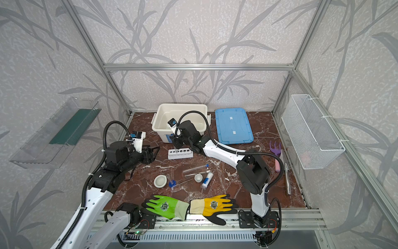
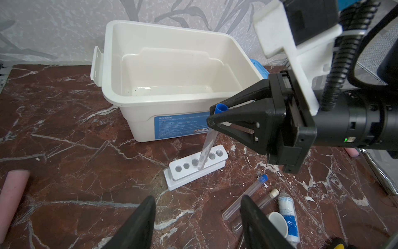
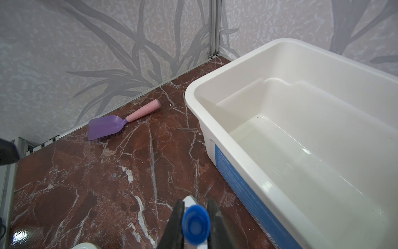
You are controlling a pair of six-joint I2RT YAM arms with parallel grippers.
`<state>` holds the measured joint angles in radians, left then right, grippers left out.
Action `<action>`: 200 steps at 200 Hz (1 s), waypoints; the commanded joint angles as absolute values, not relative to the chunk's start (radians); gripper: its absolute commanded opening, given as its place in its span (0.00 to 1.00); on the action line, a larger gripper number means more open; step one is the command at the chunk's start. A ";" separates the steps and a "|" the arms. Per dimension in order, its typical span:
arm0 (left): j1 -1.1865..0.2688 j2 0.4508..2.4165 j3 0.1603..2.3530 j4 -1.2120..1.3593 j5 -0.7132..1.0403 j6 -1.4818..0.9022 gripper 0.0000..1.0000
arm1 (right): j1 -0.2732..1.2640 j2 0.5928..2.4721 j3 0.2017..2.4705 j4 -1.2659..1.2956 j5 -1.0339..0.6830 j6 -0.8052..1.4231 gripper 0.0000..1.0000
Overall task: Organize the chemistry lab equipment
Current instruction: 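Lower the tube into a hole of the white rack with the right gripper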
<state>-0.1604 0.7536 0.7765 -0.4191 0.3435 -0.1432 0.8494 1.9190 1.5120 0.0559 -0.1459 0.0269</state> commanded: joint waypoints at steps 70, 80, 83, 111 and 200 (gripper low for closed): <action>-0.153 0.752 0.771 -0.414 0.396 -0.121 0.63 | 0.853 1.966 1.520 0.163 -0.117 -0.027 0.14; -0.152 0.753 0.772 -0.414 0.396 -0.120 0.63 | 0.853 1.967 1.509 0.181 -0.111 -0.027 0.14; -0.153 0.750 0.772 -0.413 0.396 -0.120 0.63 | 0.853 1.968 1.506 0.187 -0.111 -0.026 0.14; -0.152 0.752 0.770 -0.414 0.396 -0.117 0.63 | 0.853 1.972 1.487 0.215 -0.117 -0.026 0.14; -0.151 0.764 0.772 -0.410 0.403 -0.112 0.63 | 0.853 1.914 1.426 0.232 -0.105 -0.025 0.14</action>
<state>-0.1566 0.7635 0.7765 -0.4179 0.3904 -0.1246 0.8494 1.9522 1.4586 0.2119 -0.1196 -0.0177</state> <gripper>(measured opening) 0.632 0.177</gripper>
